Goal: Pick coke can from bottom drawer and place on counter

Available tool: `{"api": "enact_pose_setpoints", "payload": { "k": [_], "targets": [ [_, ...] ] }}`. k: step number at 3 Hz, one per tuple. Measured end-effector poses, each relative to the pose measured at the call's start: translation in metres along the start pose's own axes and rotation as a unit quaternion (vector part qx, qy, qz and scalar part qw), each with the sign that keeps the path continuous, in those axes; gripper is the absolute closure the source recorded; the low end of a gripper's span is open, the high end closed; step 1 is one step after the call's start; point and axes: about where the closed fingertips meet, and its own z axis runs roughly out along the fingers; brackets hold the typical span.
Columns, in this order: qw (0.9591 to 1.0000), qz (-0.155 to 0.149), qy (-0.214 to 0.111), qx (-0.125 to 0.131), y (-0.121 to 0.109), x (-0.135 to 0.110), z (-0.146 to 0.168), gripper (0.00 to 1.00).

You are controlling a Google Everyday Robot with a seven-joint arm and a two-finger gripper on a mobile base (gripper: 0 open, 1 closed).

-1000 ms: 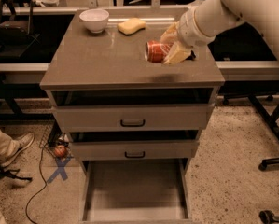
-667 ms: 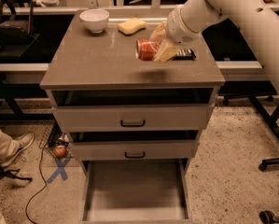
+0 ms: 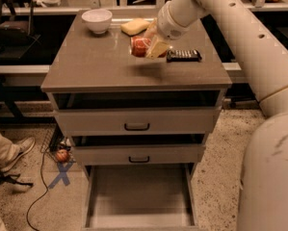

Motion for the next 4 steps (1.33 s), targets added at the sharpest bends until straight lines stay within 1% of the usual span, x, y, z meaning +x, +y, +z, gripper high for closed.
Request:
{"api": "enact_pose_setpoints", "payload": {
  "k": [1,2,3,4],
  "targets": [
    [0.9999,0.006,-0.002,-0.009,-0.012,-0.007,0.011,0.38],
    [0.9998,0.006,-0.004,-0.017,-0.018,-0.014,0.019,0.15],
    [0.9997,0.007,-0.007,-0.025,-0.02,-0.017,0.026,0.0],
    [0.9996,0.009,-0.009,-0.026,-0.023,-0.017,0.029,0.0]
  ]
}}
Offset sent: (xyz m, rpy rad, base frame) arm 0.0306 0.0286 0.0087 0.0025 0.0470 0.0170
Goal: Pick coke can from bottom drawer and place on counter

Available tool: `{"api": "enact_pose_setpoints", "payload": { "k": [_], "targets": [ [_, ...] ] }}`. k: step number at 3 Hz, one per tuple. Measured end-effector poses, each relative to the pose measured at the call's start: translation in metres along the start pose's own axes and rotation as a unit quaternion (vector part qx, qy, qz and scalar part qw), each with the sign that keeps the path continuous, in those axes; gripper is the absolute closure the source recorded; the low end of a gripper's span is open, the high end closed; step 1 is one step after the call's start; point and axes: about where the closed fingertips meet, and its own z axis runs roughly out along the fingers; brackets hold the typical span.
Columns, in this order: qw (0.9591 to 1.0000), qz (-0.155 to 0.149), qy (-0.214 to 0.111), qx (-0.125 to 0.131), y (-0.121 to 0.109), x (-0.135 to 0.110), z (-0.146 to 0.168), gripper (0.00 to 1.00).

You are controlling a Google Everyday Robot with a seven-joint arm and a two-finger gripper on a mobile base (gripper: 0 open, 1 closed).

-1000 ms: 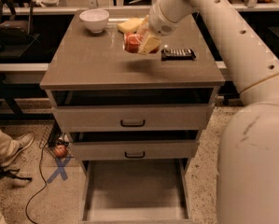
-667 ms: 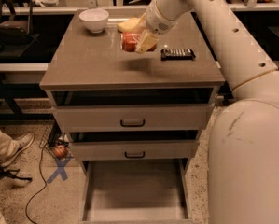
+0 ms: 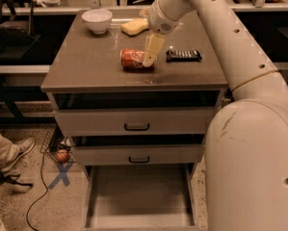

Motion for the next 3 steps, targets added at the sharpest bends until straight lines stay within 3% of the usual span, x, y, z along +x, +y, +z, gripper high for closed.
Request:
{"api": "enact_pose_setpoints", "payload": {
  "k": [1,2,3],
  "targets": [
    [1.0,0.002,0.001,0.004,0.0,0.003,-0.003,0.0],
    [0.9991,0.018,0.014,0.036,0.0,0.029,-0.03,0.0],
    [0.9957,0.044,0.025,0.078,0.01,0.059,-0.068,0.0]
  ]
}}
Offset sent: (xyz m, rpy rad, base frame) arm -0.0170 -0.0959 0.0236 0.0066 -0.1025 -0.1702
